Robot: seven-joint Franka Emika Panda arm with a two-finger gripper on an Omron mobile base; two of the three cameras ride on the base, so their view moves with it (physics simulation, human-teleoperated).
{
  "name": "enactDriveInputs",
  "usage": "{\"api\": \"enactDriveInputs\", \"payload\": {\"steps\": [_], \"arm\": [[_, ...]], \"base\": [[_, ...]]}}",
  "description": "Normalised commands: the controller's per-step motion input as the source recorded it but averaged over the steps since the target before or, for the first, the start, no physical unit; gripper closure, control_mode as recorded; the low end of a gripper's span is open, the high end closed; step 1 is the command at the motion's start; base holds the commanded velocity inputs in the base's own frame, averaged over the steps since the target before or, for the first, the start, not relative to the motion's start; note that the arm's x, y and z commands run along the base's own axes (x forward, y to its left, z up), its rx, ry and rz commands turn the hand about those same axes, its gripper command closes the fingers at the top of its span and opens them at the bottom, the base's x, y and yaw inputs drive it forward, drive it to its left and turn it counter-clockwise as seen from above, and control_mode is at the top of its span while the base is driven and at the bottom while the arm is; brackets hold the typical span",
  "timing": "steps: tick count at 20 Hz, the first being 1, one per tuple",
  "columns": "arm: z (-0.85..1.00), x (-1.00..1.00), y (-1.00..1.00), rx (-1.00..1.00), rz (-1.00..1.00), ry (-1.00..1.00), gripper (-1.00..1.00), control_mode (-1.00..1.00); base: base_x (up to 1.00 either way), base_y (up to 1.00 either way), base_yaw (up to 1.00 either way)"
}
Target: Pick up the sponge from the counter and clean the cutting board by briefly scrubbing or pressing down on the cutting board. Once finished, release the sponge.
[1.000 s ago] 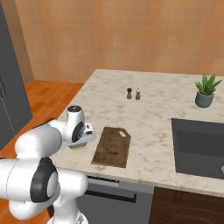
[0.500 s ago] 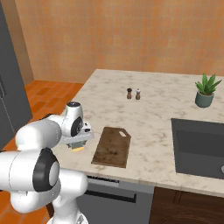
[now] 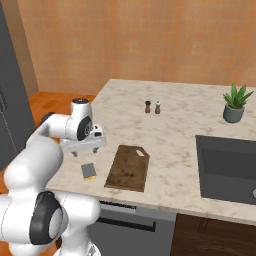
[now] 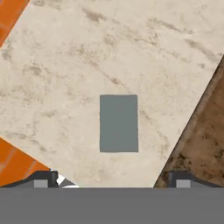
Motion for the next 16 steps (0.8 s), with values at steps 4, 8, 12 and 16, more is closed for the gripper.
{"api": "enactDriveInputs", "payload": {"steps": [4,8,12,16], "arm": [[1.00,-0.99,-0.34,0.02,-0.06,-0.32,-1.00,-1.00],[0.98,-0.99,-0.39,0.06,-0.09,-0.45,-1.00,-1.00],[0.97,-0.34,-0.28,0.09,-0.09,-0.29,-1.00,-1.00],[0.83,0.06,-0.20,0.07,-0.07,0.02,-1.00,-1.00]], "base": [[0.00,0.00,0.00],[0.00,0.00,0.00],[0.00,0.00,0.00],[0.00,0.00,0.00]]}}
